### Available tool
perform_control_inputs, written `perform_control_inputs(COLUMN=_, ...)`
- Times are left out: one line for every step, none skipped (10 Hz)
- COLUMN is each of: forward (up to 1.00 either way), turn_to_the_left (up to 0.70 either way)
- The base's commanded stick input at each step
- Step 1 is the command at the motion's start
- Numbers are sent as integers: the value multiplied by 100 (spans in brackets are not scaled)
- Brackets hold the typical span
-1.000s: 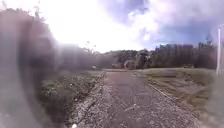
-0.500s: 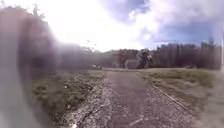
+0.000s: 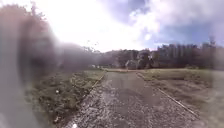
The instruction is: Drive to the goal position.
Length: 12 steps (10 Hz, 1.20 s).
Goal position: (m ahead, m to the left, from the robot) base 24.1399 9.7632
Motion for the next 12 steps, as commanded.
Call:
perform_control_inputs(forward=70, turn_to_the_left=0)
perform_control_inputs(forward=70, turn_to_the_left=0)
perform_control_inputs(forward=70, turn_to_the_left=0)
perform_control_inputs(forward=70, turn_to_the_left=0)
perform_control_inputs(forward=70, turn_to_the_left=0)
perform_control_inputs(forward=70, turn_to_the_left=0)
perform_control_inputs(forward=70, turn_to_the_left=-12)
perform_control_inputs(forward=70, turn_to_the_left=-12)
perform_control_inputs(forward=70, turn_to_the_left=-12)
perform_control_inputs(forward=70, turn_to_the_left=-12)
perform_control_inputs(forward=70, turn_to_the_left=-12)
perform_control_inputs(forward=70, turn_to_the_left=-12)
